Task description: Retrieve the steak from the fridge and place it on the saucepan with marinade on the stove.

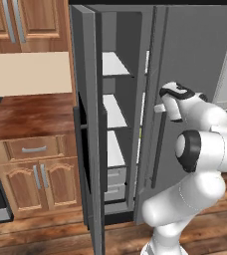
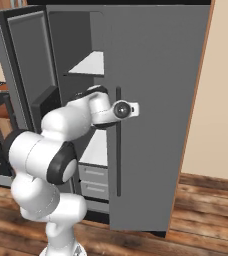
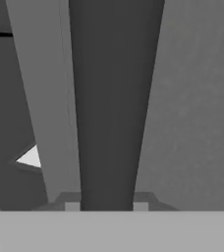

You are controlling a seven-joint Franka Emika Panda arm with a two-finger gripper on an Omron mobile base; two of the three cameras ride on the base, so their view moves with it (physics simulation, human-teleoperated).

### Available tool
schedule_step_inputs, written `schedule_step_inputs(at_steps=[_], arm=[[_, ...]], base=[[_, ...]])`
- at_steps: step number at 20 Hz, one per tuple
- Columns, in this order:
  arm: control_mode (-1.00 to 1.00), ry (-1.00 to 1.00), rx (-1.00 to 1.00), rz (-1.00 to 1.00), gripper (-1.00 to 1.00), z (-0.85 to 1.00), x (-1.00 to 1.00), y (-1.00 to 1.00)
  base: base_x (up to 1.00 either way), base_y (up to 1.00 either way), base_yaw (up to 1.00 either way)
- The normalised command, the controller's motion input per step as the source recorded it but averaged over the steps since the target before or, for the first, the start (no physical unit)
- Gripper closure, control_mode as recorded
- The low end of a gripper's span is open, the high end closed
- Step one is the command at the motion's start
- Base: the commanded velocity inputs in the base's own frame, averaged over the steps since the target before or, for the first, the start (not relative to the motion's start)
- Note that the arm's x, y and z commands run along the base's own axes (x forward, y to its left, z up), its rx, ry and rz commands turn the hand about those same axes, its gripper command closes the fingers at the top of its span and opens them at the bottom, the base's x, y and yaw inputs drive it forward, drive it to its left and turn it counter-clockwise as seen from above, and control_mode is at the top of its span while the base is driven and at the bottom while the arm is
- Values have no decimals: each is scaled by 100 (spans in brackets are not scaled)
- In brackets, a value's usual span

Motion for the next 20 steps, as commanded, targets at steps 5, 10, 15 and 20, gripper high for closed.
schedule_step_inputs(at_steps=[5, 10, 15, 20], arm=[[-100, 6, 0, 19, 100, 0, 0, 0], [-100, 5, -5, 21, 100, -2, -32, 0], [-100, 2, -6, 10, 100, -8, -69, 0], [-100, 0, -3, -2, 100, -8, -55, -5]], base=[[0, 0, 0], [0, 0, 0], [0, 0, 0], [0, 0, 0]])
